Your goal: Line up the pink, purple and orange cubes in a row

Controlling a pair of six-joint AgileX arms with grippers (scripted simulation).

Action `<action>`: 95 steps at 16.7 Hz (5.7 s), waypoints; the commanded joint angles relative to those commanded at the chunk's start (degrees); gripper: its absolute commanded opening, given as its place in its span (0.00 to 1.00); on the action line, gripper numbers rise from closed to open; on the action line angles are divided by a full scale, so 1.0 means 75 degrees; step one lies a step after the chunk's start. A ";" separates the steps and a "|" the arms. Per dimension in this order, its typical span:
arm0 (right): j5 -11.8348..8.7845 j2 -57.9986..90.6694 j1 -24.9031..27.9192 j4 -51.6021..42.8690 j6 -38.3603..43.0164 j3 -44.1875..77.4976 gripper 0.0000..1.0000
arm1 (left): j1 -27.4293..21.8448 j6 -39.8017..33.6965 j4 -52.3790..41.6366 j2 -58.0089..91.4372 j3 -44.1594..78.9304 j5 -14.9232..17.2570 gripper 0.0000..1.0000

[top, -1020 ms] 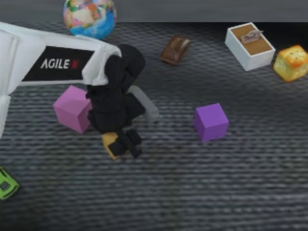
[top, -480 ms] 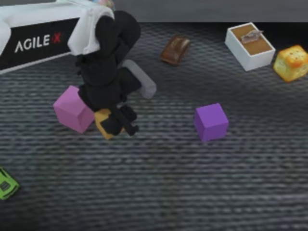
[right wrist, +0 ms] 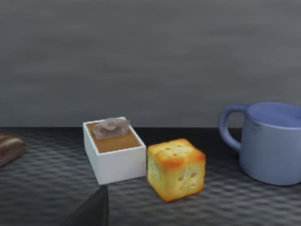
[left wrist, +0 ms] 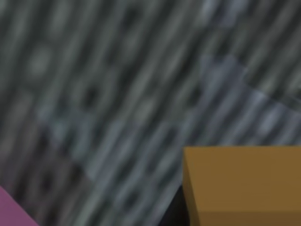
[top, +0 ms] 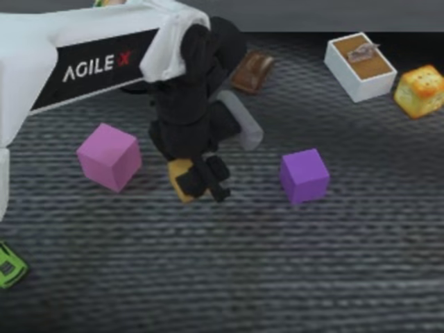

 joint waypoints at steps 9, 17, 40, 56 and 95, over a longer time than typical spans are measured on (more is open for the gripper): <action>0.0000 0.0000 0.0000 0.0000 0.0000 0.0000 1.00 | -0.2877 0.0612 -0.1324 0.1323 0.2655 0.0057 0.00; 0.0000 0.0000 0.0000 0.0000 0.0000 0.0000 1.00 | -0.2956 0.0629 -0.1033 0.1398 0.2481 0.0057 0.00; 0.0000 0.0000 0.0000 0.0000 0.0000 0.0000 1.00 | -0.2984 0.0642 0.0457 0.1793 0.1358 0.0064 0.98; 0.0000 0.0000 0.0000 0.0000 0.0000 0.0000 1.00 | -0.2850 0.0654 -0.1061 0.1475 0.2479 0.0062 1.00; 0.0032 1.7596 0.3721 -0.9655 0.1604 1.5252 1.00 | 0.4757 -0.3886 0.8363 -1.6234 -1.2745 -0.0136 1.00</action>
